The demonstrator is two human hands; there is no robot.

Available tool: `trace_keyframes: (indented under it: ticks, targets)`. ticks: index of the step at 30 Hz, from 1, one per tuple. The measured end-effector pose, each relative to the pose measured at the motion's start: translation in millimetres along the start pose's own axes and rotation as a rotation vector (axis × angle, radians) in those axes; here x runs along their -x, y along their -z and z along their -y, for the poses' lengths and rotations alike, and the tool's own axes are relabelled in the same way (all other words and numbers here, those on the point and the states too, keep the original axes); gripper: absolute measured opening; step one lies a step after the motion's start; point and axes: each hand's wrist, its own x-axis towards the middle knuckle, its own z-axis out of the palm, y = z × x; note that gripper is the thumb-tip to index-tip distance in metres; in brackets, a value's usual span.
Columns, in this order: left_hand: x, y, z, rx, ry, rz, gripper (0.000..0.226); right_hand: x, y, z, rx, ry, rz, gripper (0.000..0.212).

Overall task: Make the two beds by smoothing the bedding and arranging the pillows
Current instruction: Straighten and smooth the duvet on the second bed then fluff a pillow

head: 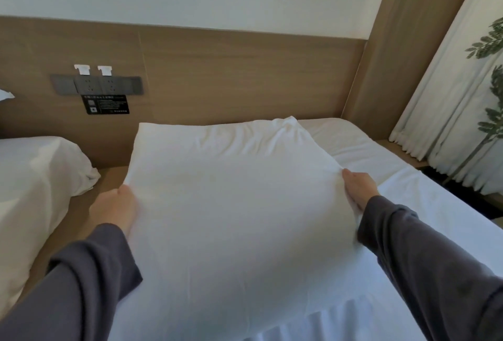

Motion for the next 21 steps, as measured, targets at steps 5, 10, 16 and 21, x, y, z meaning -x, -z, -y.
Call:
trace_keyframes:
  ticks: [5,10,16,21]
  targets:
    - [-23.2,-1.6,-23.2,-0.046,-0.061,0.127,0.059,-25.6,-5.4,19.9,-0.098,-0.090,0.217,0.069]
    - [-50.8,-10.0,-84.8,0.075,-0.042,0.187,0.080,-59.9,-29.0,77.2,-0.051,-0.045,0.196,0.069]
    - [-117.9,-22.6,-61.9,0.172,0.190,0.081,0.042,-97.6,-48.2,91.7,-0.005,0.031,-0.041,0.049]
    - [-139.7,-18.0,-77.0,0.253,0.124,0.215,0.065,-112.2,-46.1,109.1,-0.010,-0.072,0.124,0.071]
